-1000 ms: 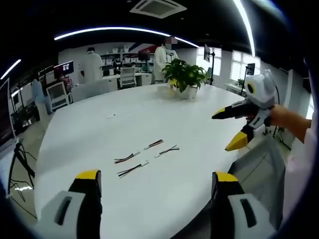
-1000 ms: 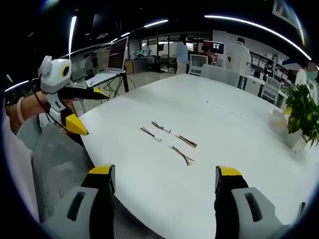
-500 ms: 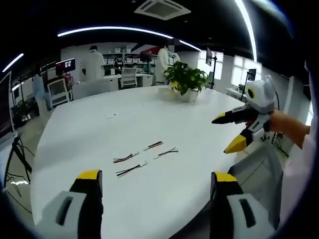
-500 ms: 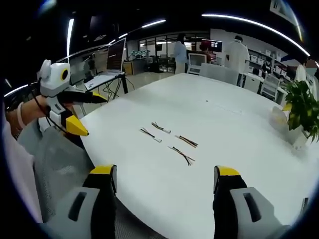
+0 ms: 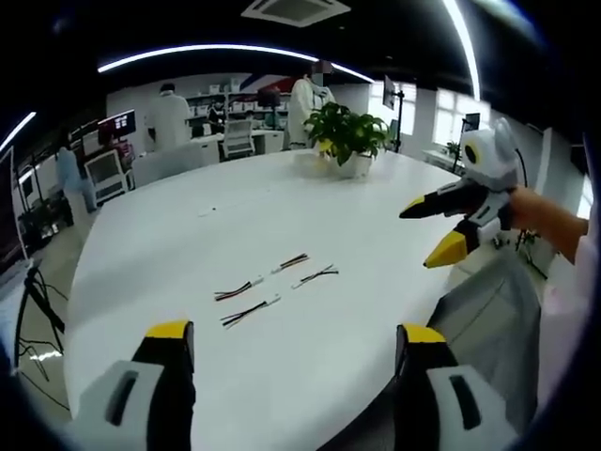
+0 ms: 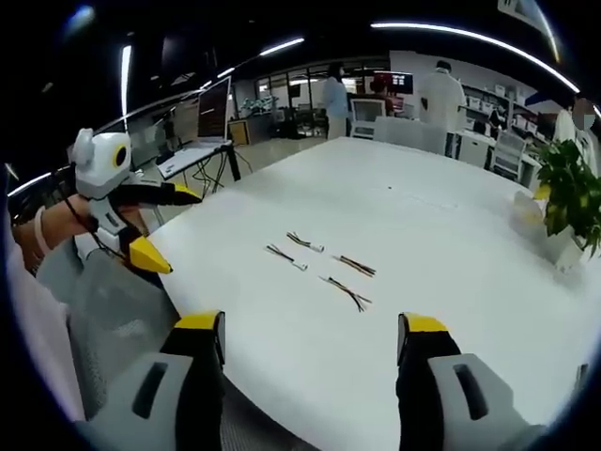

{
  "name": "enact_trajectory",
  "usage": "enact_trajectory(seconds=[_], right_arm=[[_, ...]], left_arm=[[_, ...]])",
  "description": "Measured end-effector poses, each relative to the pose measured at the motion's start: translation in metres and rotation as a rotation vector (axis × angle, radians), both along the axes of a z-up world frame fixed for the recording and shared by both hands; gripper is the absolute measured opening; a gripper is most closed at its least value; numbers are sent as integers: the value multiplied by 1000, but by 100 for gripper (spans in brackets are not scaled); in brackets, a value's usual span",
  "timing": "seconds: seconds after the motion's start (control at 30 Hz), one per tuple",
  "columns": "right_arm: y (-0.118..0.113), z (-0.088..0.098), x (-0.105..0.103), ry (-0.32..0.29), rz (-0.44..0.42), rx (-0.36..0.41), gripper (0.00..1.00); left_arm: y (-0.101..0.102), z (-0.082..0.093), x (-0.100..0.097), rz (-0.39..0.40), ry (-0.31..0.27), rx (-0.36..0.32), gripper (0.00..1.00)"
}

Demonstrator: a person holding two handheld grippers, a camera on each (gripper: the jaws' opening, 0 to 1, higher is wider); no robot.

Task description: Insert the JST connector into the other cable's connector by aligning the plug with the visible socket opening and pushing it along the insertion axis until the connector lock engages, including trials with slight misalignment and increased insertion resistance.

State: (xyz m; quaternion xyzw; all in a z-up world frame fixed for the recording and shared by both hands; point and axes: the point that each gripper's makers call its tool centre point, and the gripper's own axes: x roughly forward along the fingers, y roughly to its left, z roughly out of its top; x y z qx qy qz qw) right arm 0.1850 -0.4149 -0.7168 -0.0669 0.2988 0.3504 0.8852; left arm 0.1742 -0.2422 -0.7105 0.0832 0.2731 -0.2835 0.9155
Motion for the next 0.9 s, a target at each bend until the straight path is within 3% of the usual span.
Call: enact_trajectory(seconds=[0.33, 0.9], right_arm=[[-4, 2, 6, -10, -25, 14, 70], [1, 1, 12, -10, 10, 9, 68]], left_arm=[[-2, -1, 0, 7, 4, -8, 86], [-3, 2, 9, 13, -5, 9, 85]])
